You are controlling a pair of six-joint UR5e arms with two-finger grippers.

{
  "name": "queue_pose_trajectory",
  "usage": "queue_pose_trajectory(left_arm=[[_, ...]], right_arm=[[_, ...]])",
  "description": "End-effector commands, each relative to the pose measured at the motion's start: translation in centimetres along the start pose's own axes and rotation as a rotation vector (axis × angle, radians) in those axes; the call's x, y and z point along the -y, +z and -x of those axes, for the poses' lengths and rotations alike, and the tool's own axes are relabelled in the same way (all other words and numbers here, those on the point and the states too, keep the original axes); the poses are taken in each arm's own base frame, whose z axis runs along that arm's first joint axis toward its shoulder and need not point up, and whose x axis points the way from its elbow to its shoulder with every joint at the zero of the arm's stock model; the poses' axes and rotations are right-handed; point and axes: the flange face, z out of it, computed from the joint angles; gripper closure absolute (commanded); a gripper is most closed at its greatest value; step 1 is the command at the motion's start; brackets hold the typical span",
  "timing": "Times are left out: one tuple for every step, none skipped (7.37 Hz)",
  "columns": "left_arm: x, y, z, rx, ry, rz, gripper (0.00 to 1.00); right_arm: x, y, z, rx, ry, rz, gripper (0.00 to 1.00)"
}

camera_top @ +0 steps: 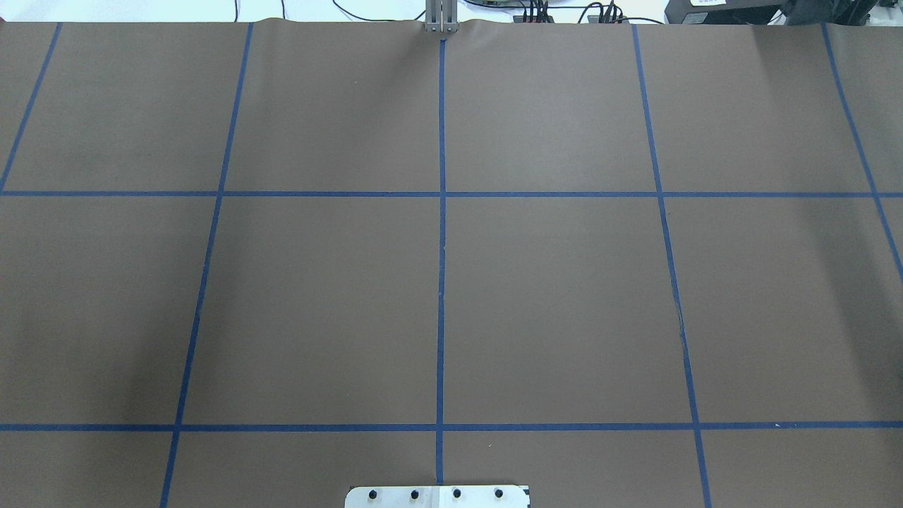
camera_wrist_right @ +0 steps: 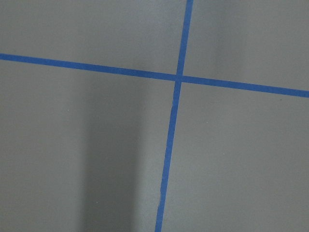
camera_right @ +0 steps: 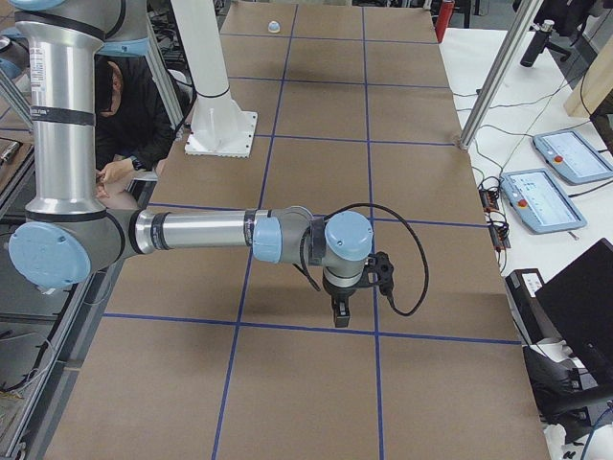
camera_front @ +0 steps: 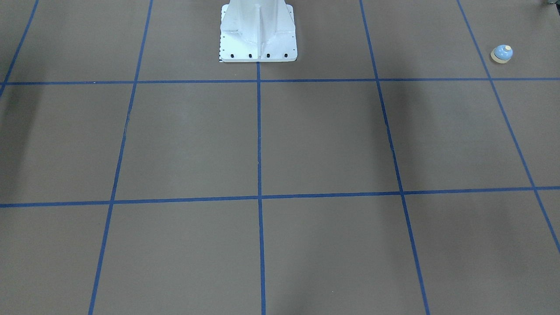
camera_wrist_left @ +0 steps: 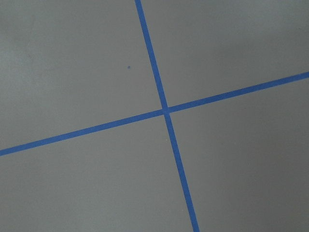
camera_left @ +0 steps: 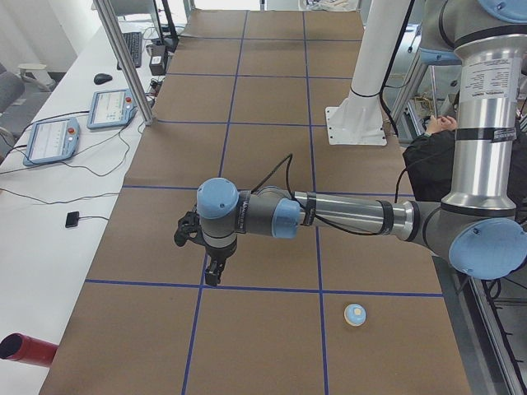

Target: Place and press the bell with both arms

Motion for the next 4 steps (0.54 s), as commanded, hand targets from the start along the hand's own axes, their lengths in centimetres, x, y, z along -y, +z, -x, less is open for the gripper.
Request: queue_pose_trajectory(left_arm=[[0.06,-0.01,0.00,0.000,-0.005,0.000,0.00],[0.31,-0.09,-0.12,0.002,0.000,-0.001,0.00],[0.40,-0.29,-0.18,0.004,0.003,-0.004,0.00],[0.80,-0.95,-0.62,0.007,0.008,-0.011,0.00]], right_arm=[[0.17,-0.37,0.12,0.001,0.001,-0.008,0.00],[0.10,-0.32,0.10,0.002,0.002,-0.007,0.00],[0.16,-0.32,0.09,0.002,0.002,-0.007,0.00],[0.16,-0.32,0.09,0.002,0.002,-0.007,0.00]])
